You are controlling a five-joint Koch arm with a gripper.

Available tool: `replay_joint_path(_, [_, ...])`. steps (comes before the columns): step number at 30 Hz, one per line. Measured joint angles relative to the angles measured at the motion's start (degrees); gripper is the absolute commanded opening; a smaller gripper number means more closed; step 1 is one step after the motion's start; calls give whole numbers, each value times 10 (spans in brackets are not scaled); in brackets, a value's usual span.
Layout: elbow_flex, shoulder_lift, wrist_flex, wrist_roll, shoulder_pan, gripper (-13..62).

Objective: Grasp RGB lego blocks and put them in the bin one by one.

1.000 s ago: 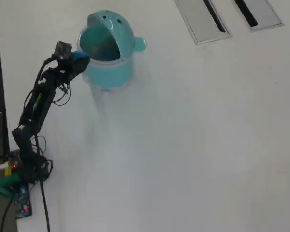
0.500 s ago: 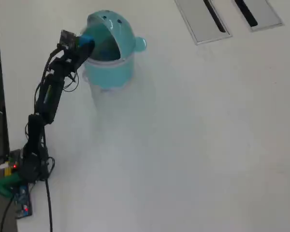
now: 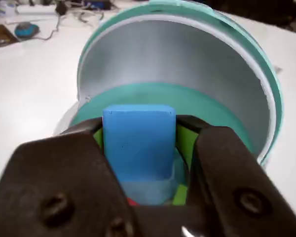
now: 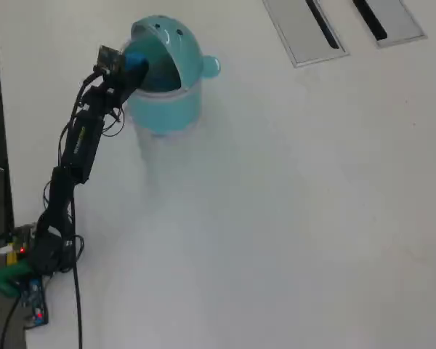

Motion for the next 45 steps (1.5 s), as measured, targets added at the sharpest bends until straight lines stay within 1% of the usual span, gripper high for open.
replay_joint_path(6, [0, -11, 0, -1, -2, 109])
replay_joint_path(12, [1, -18, 0, -1, 3, 193])
replay_joint_path(18, [1, -21, 0, -11, 3, 204])
replay_joint_path(20, [0, -21, 6, -12, 3, 243])
replay_joint_path(25, [0, -21, 25, -12, 3, 268])
replay_joint_path(34, [-1, -21, 53, -12, 4, 270])
replay_joint_path(36, [-26, -21, 85, -12, 4, 269])
replay_joint_path(37, [-68, -21, 115, -12, 4, 269])
replay_joint_path(45, [-136, -21, 242, -11, 7, 269])
